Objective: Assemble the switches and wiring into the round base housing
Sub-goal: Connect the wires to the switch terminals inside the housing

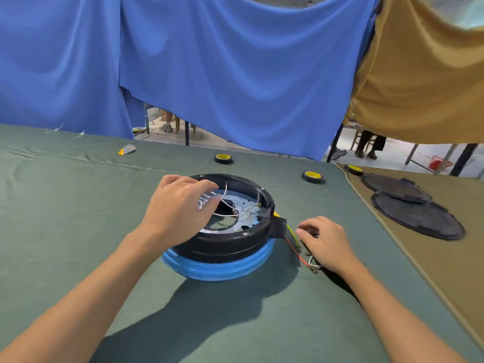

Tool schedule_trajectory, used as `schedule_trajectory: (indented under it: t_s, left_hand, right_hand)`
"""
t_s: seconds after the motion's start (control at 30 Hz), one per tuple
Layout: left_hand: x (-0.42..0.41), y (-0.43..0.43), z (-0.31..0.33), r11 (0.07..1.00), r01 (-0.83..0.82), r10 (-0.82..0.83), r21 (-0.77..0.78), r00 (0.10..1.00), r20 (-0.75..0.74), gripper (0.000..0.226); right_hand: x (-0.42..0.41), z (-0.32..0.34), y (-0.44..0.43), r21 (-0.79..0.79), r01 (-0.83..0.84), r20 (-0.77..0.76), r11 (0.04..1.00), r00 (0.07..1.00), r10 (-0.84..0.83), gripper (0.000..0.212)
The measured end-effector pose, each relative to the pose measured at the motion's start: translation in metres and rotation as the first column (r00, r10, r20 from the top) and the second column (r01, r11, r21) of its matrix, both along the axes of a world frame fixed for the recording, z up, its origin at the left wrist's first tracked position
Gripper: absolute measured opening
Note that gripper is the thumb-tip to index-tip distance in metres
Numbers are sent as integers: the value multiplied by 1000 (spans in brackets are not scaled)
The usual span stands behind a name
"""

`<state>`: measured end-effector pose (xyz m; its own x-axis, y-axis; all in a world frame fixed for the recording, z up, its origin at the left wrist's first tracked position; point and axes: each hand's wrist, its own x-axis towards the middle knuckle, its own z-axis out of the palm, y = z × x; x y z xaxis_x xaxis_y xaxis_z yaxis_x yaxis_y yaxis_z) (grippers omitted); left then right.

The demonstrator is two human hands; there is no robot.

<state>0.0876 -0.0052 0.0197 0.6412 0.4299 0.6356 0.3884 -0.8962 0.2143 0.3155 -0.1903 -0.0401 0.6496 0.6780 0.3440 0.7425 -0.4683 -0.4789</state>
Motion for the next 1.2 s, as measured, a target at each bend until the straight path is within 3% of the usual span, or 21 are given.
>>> schedule_trajectory:
  t_s: [0.2,0.3,0.37,0.47,0.8,0.93,1.1,1.2]
  left_hand:
    - [48,-54,8,978,175,-148,115,967,-207,33]
    - [73,-67,2,953,239,-166,188,926,-340,46]
    - [82,-67,-4,947,272,-177,169,884,-432,50]
    - [83,-60,-11,946,296,-177,131,812,-556,51]
    - [77,-46,-1,924,327,-383,-200,778,-498,43]
    - [65,-31,1,915,317,-401,-250,789,-466,43]
    - [62,-27,0,903,312,-418,-294,795,-440,42]
    - [62,-27,-1,900,307,-420,-308,801,-428,43]
  right_hand:
    - [4,9,-9,-38,-75,-56,996,996,73,14]
    - [11,18,-25,-67,-187,-188,980,967,172,14]
    - [13,22,-37,-57,-268,-284,962,928,242,13]
    - [13,24,-42,-86,-335,-298,938,908,296,12]
    - [2,22,-37,-103,-248,-212,963,952,222,13]
    - [2,23,-36,-127,-226,-194,966,961,199,7]
    - [5,33,-45,-199,-400,-315,894,890,328,18]
    - [3,32,-44,-188,-374,-305,908,901,308,13]
